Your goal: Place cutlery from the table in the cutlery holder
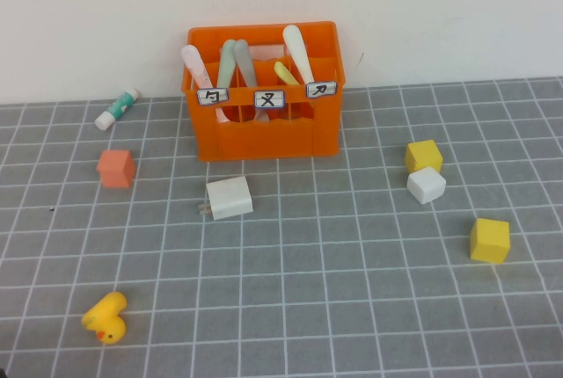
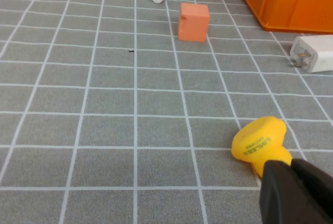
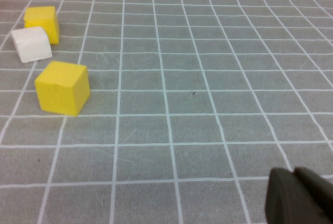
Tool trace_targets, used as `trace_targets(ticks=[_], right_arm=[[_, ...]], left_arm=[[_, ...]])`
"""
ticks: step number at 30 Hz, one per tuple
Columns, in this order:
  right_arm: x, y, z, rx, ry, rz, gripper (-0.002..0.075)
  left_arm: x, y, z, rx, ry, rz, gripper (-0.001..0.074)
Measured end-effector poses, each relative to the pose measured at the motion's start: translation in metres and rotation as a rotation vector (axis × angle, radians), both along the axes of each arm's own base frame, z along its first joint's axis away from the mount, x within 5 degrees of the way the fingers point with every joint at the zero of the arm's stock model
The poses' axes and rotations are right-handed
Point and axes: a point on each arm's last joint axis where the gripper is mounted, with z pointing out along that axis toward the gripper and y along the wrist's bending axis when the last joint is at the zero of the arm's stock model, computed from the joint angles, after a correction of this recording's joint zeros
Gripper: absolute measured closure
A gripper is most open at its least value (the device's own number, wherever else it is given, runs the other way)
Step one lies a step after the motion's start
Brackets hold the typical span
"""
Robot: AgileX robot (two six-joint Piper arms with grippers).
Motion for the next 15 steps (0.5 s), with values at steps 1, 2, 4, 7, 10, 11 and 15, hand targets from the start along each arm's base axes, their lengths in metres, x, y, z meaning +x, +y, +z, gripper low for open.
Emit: trace_targets(ticks=[1, 2, 4, 7, 10, 11, 15], right_arm=[[0.0, 0.0, 0.0, 0.0, 0.0, 0.0, 0.0727], [0.0, 0.0, 0.0, 0.0, 0.0, 0.0, 0.0727], [0.0, 0.0, 0.0, 0.0, 0.0, 0.0, 0.0727], [0.0, 0.0, 0.0, 0.0, 0.0, 0.0, 0.0727], [0.0, 0.0, 0.0, 0.0, 0.0, 0.0, 0.0727], [0.0, 0.0, 0.0, 0.0, 0.0, 0.0, 0.0727], [0.0, 0.0, 0.0, 0.012, -0.001, -0.004, 0.0727]], left_arm=[[0.0, 0.0, 0.0, 0.0, 0.0, 0.0, 0.0736], [0.0, 0.0001, 0.0, -0.001, 0.0, 0.002, 0.0736], [0.0, 0.0001, 0.0, -0.001, 0.0, 0.002, 0.0736], [0.0, 0.0001, 0.0, -0.001, 0.0, 0.002, 0.0736], [0.0, 0.0001, 0.0, -0.002, 0.0, 0.002, 0.0736], [0.0, 0.0001, 0.0, -0.002, 0.0, 0.002, 0.0736], [0.0, 0.0001, 0.0, -0.002, 0.0, 0.002, 0.0736]])
